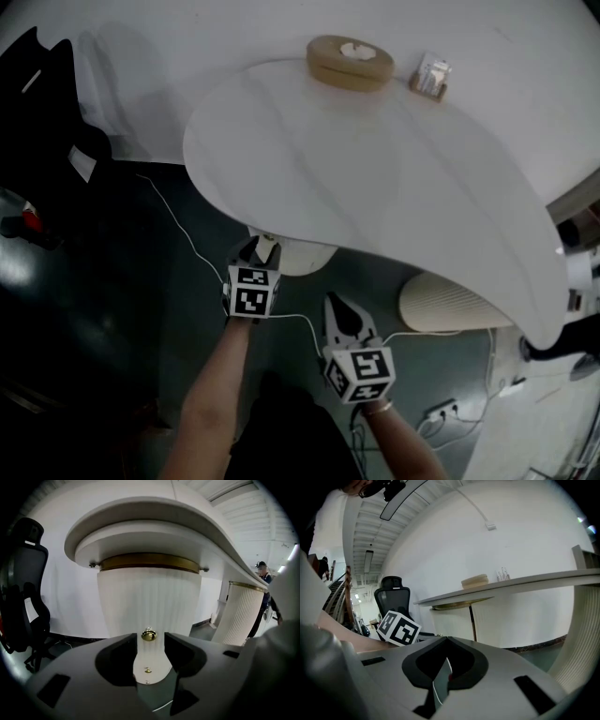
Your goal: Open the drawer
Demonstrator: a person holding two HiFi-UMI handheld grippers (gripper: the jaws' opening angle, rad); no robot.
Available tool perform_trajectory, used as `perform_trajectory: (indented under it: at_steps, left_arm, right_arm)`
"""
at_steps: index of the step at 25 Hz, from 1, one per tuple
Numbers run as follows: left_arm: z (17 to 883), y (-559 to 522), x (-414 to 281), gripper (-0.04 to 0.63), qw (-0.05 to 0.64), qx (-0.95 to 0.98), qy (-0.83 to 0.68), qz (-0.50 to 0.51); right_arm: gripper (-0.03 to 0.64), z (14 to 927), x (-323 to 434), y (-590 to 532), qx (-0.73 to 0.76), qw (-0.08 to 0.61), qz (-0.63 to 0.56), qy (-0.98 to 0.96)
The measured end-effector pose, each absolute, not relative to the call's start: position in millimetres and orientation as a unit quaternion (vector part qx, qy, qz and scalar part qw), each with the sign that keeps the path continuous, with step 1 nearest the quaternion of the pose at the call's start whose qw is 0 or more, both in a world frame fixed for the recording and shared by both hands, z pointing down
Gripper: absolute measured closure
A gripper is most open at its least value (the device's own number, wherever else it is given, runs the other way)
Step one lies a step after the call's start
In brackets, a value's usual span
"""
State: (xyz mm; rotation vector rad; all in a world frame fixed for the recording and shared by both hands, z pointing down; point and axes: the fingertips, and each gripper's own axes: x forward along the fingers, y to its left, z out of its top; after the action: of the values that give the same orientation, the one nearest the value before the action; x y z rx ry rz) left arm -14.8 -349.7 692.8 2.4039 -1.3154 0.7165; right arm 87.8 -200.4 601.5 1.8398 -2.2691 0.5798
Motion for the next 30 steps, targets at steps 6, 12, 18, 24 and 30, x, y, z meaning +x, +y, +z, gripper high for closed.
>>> perform_trajectory:
  at_steps: [6, 12, 18, 24, 30]
  left_arm:
    - [703.5, -367.9, -2.3, 0.423, 0.147, 0.845, -0.445, 0.256]
    - [707.8, -369.3, -4.6, 0.483, 0.153, 0.844, -0.437, 0.269]
    - [710.5, -351.6, -13.5, 0.488, 0.158, 0.843, -0.433, 0.278]
    - [710.8, -320.5, -33.4, 0.488, 0.176, 0.831, -0.443, 0.287]
    - [711.2, -290.4, -50.7, 0.488, 0.185, 0.822, -0.454, 0.291]
  right_arm:
    - [0.614, 611.8, 91.4, -207.2, 0.616, 0.084, 0.199, -0.757]
    - [0.614, 612.3, 86.5, -207.1, 0.612, 0.091, 0.198, -0.761]
    - [0.614, 612.5, 81.8, -193.8, 0.613, 0.092, 0.209, -0.757]
    - [0.614, 606.3, 81.5, -175.1, 0.613, 0.089, 0.220, -0.753]
    - [0.614, 602.0, 80.1, -155.6, 0.610, 0.090, 0.232, -0.752]
